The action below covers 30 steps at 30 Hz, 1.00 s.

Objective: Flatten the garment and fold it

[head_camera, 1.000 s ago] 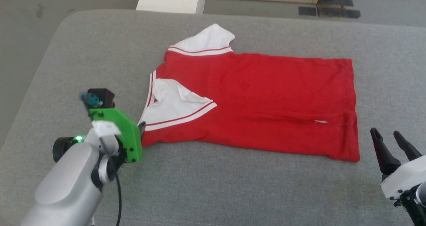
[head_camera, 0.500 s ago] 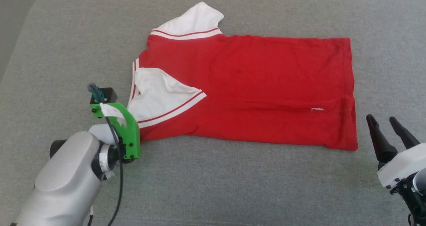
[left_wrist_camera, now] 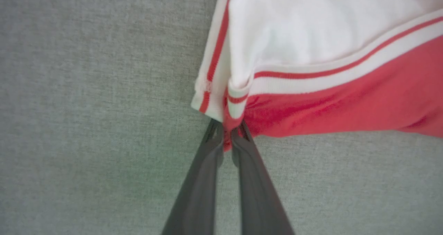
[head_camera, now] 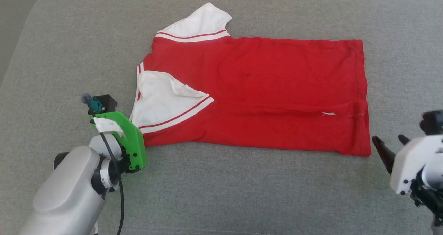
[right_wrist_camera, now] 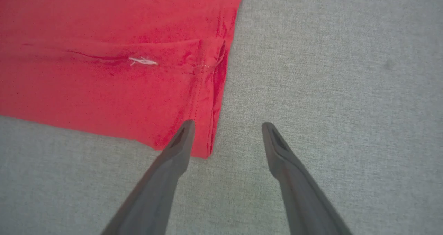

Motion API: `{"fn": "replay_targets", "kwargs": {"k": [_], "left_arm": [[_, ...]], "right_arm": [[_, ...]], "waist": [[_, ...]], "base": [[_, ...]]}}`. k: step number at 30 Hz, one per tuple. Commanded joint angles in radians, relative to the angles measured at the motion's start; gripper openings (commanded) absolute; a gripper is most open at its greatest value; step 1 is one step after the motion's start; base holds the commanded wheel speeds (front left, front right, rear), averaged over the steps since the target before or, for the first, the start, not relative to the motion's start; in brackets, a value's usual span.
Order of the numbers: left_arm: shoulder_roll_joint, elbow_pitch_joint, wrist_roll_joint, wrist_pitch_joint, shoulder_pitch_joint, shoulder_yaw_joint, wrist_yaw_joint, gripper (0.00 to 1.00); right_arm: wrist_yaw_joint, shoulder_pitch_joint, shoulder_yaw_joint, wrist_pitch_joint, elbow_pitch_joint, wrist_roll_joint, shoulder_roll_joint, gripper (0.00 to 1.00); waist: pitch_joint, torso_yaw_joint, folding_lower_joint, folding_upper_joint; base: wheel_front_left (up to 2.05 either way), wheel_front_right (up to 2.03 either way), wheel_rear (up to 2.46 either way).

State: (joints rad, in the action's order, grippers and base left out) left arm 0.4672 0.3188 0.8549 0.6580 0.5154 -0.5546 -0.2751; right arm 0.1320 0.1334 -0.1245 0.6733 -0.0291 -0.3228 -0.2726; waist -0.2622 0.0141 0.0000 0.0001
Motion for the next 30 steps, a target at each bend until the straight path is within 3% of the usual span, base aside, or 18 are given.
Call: {"fn": "replay_targets", "kwargs": {"k": [1,4,8,14,18,19,21,22,30], "left_arm": [[0.006,-0.008,0.004,0.000,-0.023,-0.002,-0.006,0.00],[0.015,-0.042,0.003,-0.003,-0.025,0.003,-0.014,0.00],[0.014,-0.076,-0.001,-0.006,-0.022,0.002,-0.023,0.00],[0.007,-0.102,0.001,-0.017,-0.028,0.003,-0.030,0.00],[0.004,-0.105,0.009,-0.027,-0.032,0.009,-0.027,0.00],[0.003,-0.106,0.011,-0.029,-0.033,0.010,-0.025,0.00],[0.002,-0.106,0.013,-0.037,-0.034,0.013,-0.022,0.00],[0.001,-0.107,0.016,-0.042,-0.035,0.016,-0.021,0.00],[0.008,-0.129,0.052,-0.092,-0.064,0.069,-0.018,0.00]], "right_arm": [[-0.001,0.032,0.003,0.056,-0.013,0.029,0.012,1.00],[-0.001,0.076,0.030,0.191,-0.019,0.104,0.021,1.00],[-0.001,0.130,0.068,0.285,0.012,0.166,0.029,1.00],[-0.001,0.153,0.160,0.370,0.105,0.198,-0.006,1.00],[-0.001,0.149,0.169,0.402,0.126,0.180,-0.025,1.00],[-0.001,0.150,0.167,0.406,0.126,0.176,-0.027,0.45],[-0.001,0.157,0.163,0.404,0.122,0.166,-0.032,0.09],[-0.001,0.162,0.162,0.397,0.120,0.159,-0.036,0.00],[-0.001,0.188,0.104,0.330,0.099,0.116,-0.036,0.00]], "waist": [[-0.004,0.002,0.0000,-0.0001],[-0.019,0.007,0.0000,-0.0001],[-0.043,0.021,0.0000,-0.0001],[-0.073,0.041,0.0000,-0.0001],[-0.077,0.045,0.0000,-0.0001],[-0.077,0.045,0.0000,-0.0001],[-0.076,0.045,0.0000,-0.0001],[-0.073,0.044,0.0000,-0.0001],[-0.010,0.038,0.0000,-0.0001]], "base": [[0.00,0.00,0.00],[0.00,0.00,0.00],[0.00,0.00,0.00],[0.00,0.00,0.00],[0.00,0.00,0.00],[0.00,0.00,0.00],[0.00,0.00,0.00],[0.00,0.00,0.00],[0.00,0.00,0.00]]}}
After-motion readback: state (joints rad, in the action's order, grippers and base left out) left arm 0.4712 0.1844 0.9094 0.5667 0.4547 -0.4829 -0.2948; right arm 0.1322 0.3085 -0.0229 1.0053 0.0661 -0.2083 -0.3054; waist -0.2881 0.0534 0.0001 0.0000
